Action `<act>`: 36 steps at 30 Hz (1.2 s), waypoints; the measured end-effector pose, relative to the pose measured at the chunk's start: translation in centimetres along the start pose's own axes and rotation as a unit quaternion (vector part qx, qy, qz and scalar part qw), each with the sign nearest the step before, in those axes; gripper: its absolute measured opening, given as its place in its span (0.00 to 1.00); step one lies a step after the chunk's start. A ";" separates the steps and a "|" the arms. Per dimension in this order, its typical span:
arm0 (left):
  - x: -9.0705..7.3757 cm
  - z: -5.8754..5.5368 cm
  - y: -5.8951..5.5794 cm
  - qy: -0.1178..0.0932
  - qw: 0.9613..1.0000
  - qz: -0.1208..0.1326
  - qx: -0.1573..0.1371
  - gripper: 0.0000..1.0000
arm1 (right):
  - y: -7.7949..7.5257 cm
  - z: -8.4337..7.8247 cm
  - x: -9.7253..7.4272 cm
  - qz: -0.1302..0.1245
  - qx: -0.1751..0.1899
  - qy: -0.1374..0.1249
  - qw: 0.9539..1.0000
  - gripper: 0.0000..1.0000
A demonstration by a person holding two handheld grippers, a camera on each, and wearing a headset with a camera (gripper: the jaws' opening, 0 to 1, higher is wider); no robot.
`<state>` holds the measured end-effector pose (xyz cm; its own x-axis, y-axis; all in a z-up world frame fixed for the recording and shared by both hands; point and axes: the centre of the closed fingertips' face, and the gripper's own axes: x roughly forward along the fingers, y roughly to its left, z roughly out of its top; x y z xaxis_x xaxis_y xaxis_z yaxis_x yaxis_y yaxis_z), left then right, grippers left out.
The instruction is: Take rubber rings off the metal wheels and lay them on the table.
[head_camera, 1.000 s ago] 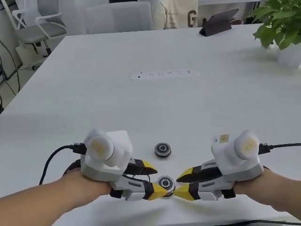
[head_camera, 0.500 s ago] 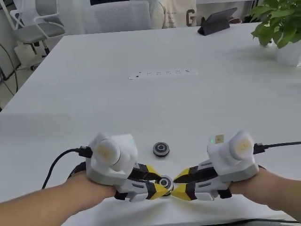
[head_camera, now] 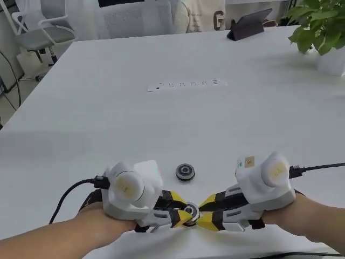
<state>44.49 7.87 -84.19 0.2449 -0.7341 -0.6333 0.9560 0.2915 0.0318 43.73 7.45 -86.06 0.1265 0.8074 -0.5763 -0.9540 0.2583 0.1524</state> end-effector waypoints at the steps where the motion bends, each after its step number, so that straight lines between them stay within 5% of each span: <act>1: 0.0 0.0 0.0 -0.001 1.000 0.000 0.000 0.07 | 0.0 0.0 -0.1 -0.001 0.003 0.000 1.000 0.12; 14: 0.0 0.0 0.0 -0.004 1.000 0.005 -0.006 0.07 | -0.2 -0.4 -0.2 -0.006 0.008 0.017 1.000 0.00; 23: 0.0 0.0 -0.2 -0.003 1.000 0.006 -0.001 0.07 | -0.6 -0.2 -0.6 -0.014 0.084 -0.004 0.996 0.00; 28: 0.0 0.0 -0.2 0.000 1.000 0.004 0.002 0.07 | -1.2 0.4 -1.2 -0.023 0.133 -0.034 0.990 0.00; 36: 0.2 0.2 -0.4 0.003 1.000 0.006 0.004 0.07 | -1.1 0.8 -1.4 -0.017 0.163 -0.053 0.985 0.00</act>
<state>44.15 7.49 -84.20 0.2556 -0.7270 -0.6373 0.9543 0.2952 0.0461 44.80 6.42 -84.77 0.2000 0.8416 -0.5016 -0.8132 0.4282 0.3942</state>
